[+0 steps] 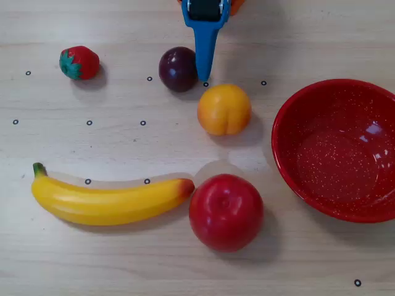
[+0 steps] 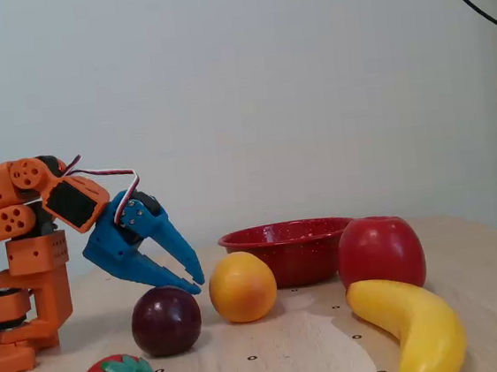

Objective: Put the peach in the red bowl.

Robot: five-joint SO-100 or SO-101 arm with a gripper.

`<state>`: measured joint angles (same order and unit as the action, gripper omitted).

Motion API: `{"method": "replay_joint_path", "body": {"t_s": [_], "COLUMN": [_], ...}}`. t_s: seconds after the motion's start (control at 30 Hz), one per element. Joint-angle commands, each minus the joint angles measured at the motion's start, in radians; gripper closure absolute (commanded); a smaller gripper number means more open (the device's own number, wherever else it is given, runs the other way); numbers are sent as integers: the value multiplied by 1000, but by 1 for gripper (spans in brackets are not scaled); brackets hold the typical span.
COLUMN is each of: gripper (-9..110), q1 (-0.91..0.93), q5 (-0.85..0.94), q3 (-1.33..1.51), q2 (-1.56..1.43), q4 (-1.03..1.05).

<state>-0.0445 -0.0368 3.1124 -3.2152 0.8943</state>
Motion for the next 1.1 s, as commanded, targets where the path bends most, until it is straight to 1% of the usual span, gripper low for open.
{"method": "replay_joint_path", "body": {"t_s": [0.0, 0.93, 1.07], "gripper": [101, 101, 101], "q1": [-3, -3, 20], "q5": [6, 6, -28], "q3": [6, 6, 6], "q2": [-14, -14, -14], "q4": [-11, -11, -11]}}
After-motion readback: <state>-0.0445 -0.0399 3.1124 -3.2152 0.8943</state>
